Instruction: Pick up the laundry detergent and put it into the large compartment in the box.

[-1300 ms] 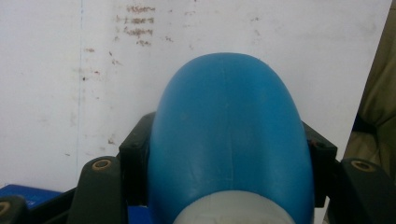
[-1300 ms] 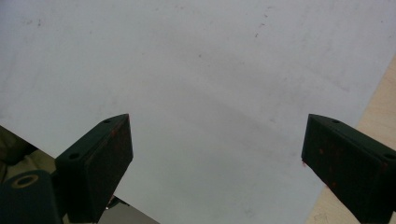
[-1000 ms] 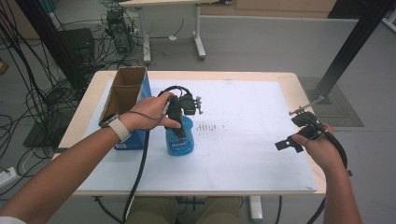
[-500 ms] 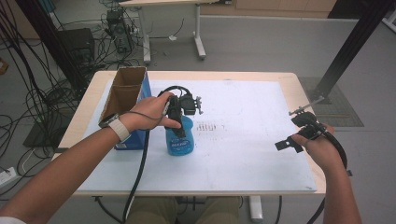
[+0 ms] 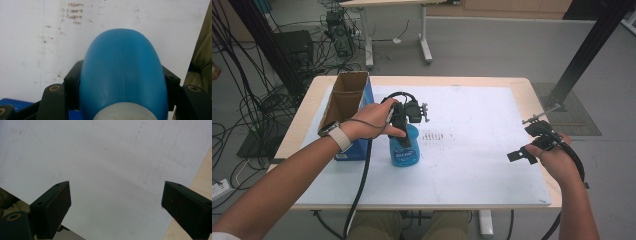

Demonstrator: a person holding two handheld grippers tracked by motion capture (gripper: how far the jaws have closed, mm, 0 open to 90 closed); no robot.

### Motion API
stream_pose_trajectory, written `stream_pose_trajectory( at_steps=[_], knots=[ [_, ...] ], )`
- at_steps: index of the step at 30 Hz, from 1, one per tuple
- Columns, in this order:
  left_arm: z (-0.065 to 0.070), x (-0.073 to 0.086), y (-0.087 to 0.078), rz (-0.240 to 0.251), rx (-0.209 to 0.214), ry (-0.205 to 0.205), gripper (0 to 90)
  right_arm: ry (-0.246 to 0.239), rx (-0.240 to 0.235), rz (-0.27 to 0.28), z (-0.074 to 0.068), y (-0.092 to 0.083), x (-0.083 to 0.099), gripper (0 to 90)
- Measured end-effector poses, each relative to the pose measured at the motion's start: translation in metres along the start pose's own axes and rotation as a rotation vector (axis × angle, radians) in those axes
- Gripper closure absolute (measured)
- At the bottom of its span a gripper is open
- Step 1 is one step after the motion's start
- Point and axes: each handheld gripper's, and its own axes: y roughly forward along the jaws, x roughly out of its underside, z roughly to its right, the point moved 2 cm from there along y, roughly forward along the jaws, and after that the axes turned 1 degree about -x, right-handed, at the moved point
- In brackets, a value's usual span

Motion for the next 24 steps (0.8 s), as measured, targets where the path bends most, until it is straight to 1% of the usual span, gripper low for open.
stream_pose_trajectory(
  at_steps=[15, 17, 22, 24],
  knots=[
    [0.0016, -0.0007, -0.0003, -0.003, -0.004, -0.02, 38.1, -0.001, -0.003, 0.004, 0.0017, -0.0002, 0.0025, 9.3],
    [0.0022, -0.001, -0.001, -0.005, -0.006, -0.015, 38.1, 0.003, -0.004, 0.003, 0.0015, -0.0003, 0.0026, 9.3],
    [0.0028, -0.001, -0.0032, -0.008, -0.004, -0.029, 38.1, 0.003, -0.003, 0.005, 0.0015, -0.0012, 0.0027, 9.3],
    [0.003, 0.0, -0.0051, -0.001, -0.003, -0.039, 38.1, 0.004, -0.002, 0.006, 0.0015, -0.0019, 0.0029, 9.3]
  ],
)
